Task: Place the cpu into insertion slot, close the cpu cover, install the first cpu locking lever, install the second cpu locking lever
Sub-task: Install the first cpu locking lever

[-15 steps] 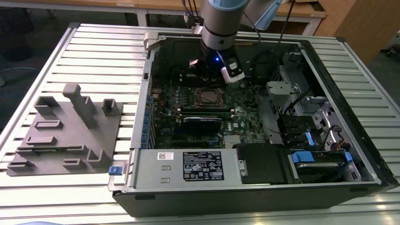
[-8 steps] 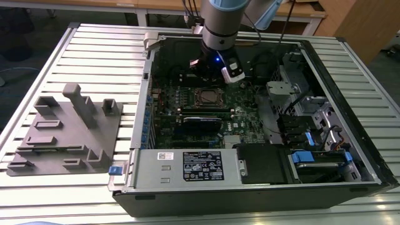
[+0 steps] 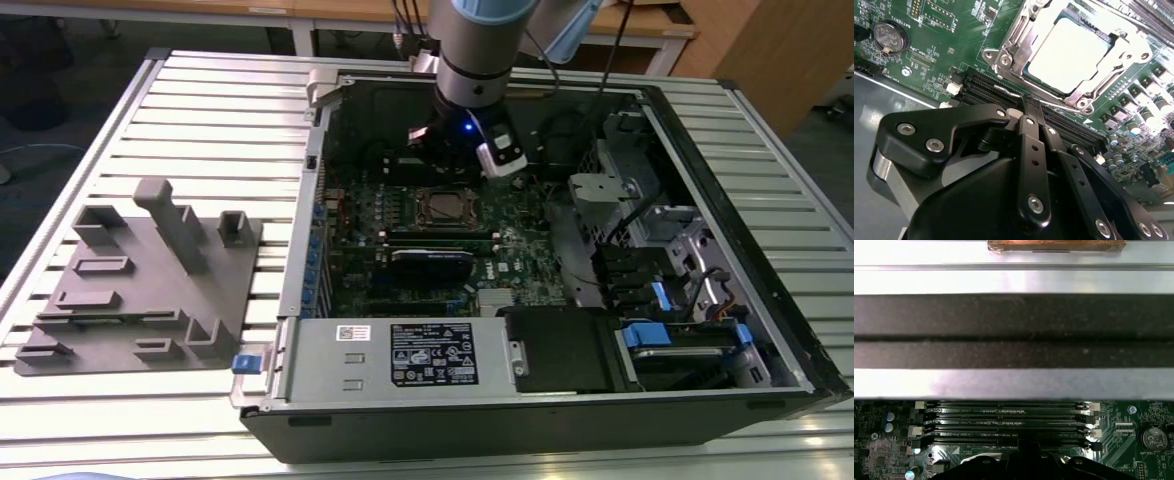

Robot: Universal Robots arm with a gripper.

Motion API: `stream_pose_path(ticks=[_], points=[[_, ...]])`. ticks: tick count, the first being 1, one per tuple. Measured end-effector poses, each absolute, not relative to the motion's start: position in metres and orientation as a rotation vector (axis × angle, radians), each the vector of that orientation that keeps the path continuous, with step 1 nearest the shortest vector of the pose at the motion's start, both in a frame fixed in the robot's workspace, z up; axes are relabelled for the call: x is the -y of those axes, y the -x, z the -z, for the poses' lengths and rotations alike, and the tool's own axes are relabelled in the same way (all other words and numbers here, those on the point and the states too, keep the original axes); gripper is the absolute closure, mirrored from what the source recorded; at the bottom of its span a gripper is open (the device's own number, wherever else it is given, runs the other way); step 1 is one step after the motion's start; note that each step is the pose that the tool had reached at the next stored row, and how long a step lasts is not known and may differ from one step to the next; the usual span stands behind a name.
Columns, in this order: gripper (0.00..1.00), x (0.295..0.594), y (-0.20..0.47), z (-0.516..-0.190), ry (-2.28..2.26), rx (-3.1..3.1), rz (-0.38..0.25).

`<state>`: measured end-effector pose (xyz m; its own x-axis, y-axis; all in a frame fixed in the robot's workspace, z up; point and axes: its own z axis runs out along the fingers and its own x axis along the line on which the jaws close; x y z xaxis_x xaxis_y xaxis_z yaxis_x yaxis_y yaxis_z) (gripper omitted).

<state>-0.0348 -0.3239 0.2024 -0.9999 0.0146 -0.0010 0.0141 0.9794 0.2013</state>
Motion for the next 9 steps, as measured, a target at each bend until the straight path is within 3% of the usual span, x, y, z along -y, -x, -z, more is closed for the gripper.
stream_pose_path(ticks=[9], points=[[0.89, 0.3258, 0.0343, -0.2007, -0.023, -3.118, -0.365]])
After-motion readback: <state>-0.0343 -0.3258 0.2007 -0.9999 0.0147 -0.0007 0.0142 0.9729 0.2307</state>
